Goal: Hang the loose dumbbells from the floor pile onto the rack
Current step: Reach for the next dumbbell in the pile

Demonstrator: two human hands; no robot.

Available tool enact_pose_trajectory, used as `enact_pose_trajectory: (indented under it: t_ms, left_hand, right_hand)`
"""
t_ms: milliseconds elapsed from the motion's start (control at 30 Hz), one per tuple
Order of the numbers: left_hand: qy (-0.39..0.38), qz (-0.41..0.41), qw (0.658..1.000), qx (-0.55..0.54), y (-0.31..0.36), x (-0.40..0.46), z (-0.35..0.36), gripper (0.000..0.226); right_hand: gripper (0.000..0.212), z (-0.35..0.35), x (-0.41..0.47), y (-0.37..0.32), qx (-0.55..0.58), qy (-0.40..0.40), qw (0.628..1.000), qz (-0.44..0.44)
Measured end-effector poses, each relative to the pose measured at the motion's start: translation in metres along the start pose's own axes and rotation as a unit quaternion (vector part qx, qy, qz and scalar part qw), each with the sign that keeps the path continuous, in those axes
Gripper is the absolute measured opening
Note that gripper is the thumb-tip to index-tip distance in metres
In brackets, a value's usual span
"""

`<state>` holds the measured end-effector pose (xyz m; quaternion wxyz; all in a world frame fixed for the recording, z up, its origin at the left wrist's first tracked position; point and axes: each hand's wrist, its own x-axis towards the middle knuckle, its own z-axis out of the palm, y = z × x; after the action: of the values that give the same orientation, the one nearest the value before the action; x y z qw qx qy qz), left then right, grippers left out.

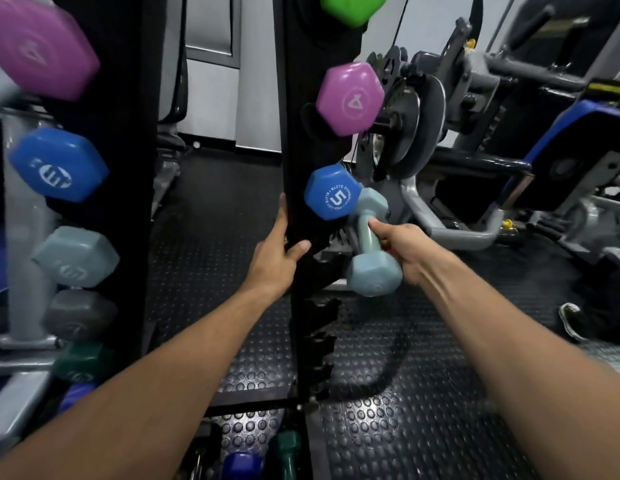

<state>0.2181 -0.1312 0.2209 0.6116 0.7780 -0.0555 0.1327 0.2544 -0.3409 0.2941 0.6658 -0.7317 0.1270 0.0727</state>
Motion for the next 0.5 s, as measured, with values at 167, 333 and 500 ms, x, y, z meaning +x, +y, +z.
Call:
enact_pose_trajectory:
  t_ms: [167, 333, 500]
  left_hand:
    - [0.001, 0.007, 1.000, -0.005, -0.010, 0.004, 0.000, 0.090]
    - [0.000, -0.001, 1.000, -0.010, -0.014, 0.006, 0.002, 0.092]
    - [0.007, -0.004, 1.000, -0.016, -0.006, 0.002, 0.002, 0.090]
  right_hand:
    - [0.032, 0.011, 0.027, -0.016, -0.041, -0.009, 0.999, -0.004]
    - [0.015, 0.029, 0.036, -0.032, -0.075, -0.015, 0.997, -0.015]
    - [0.007, 0.047, 0.047, -0.030, -0.104, -0.043, 0.993, -0.021]
